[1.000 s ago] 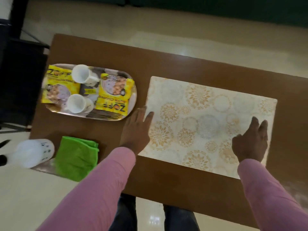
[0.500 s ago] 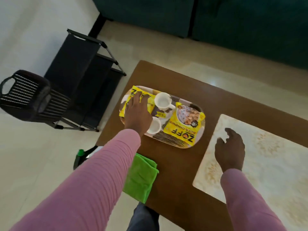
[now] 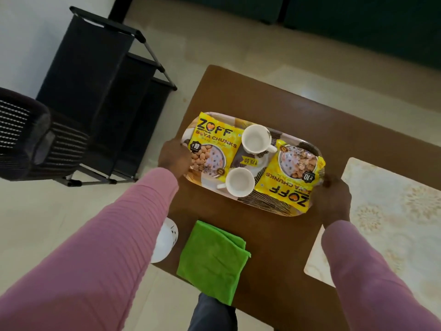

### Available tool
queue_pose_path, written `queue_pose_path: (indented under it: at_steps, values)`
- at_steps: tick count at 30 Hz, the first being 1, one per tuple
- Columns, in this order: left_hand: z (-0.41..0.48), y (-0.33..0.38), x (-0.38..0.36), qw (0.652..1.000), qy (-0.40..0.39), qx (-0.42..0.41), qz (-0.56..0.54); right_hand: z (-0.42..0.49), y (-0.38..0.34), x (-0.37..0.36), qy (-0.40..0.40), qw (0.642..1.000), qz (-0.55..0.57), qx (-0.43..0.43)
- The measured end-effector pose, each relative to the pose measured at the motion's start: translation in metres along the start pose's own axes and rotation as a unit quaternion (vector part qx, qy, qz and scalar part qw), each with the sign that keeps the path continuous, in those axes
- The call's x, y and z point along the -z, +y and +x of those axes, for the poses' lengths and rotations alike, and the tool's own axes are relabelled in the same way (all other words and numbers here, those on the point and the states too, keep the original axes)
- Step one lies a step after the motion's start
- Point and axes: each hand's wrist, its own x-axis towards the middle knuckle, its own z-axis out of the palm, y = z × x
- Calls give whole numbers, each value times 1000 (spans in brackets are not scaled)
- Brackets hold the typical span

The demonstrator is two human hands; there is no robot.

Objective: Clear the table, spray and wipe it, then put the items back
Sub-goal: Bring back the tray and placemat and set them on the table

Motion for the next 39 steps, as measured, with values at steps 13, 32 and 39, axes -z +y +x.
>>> queue_pose_path:
  at_steps: [13, 32, 39]
  values:
    - [-56, 31, -59, 989, -45, 29, -137, 18, 100, 76, 55, 992, 71, -83]
    - [-235, 109, -266, 981, -158, -24, -112, 53, 334, 239, 116, 981, 50, -149]
    - [-236, 117, -287, 986, -134, -18, -96, 74, 351, 238, 93, 985, 65, -128]
